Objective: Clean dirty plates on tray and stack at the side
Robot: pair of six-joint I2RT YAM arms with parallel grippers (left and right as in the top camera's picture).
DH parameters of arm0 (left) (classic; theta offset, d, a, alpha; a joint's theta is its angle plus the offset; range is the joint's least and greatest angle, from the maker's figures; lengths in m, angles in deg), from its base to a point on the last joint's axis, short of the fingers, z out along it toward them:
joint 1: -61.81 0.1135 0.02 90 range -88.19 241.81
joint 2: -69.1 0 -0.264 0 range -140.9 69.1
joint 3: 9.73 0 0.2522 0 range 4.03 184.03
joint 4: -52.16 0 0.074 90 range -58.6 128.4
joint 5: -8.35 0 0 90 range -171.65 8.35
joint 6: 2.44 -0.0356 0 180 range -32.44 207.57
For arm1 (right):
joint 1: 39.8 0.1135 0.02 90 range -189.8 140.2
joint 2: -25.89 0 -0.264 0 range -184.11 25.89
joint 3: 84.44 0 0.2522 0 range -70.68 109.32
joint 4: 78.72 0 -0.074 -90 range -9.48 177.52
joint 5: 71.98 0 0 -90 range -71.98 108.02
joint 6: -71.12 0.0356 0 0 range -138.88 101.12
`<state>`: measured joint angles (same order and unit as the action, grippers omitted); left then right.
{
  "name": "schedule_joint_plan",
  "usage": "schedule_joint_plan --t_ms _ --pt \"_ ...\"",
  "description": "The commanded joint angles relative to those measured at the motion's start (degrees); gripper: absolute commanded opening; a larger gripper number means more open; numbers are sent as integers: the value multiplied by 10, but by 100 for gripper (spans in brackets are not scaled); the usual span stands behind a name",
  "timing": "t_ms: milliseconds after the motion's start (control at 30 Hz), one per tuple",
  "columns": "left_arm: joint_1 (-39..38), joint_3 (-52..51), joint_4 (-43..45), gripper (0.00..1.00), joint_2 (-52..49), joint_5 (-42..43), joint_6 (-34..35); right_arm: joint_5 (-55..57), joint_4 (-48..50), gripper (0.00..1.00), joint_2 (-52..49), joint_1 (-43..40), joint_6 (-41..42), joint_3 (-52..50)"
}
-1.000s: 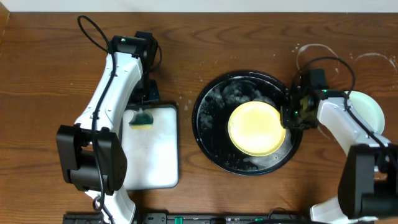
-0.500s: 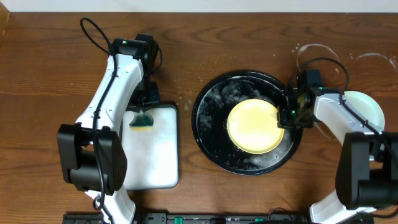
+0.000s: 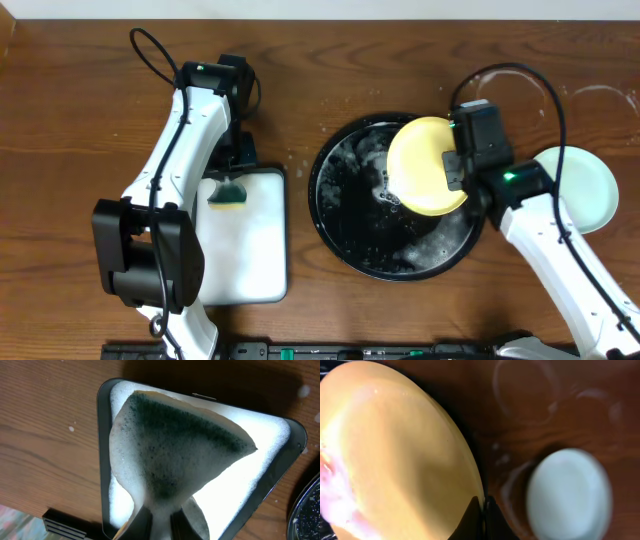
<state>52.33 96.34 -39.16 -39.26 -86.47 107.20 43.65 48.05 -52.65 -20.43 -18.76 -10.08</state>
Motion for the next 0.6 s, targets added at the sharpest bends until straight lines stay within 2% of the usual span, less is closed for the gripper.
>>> schedule_joint_plan --t_ms 0,267,567 --pt "1 -2 -4 8 -2 -3 -5 127 12 1 12 41 -84 7" --pt "1 -2 -3 8 -2 -3 -5 250 36 1 12 140 -212 7" --pt "1 -2 -3 8 -2 -3 -5 341 84 1 12 213 -308 7"
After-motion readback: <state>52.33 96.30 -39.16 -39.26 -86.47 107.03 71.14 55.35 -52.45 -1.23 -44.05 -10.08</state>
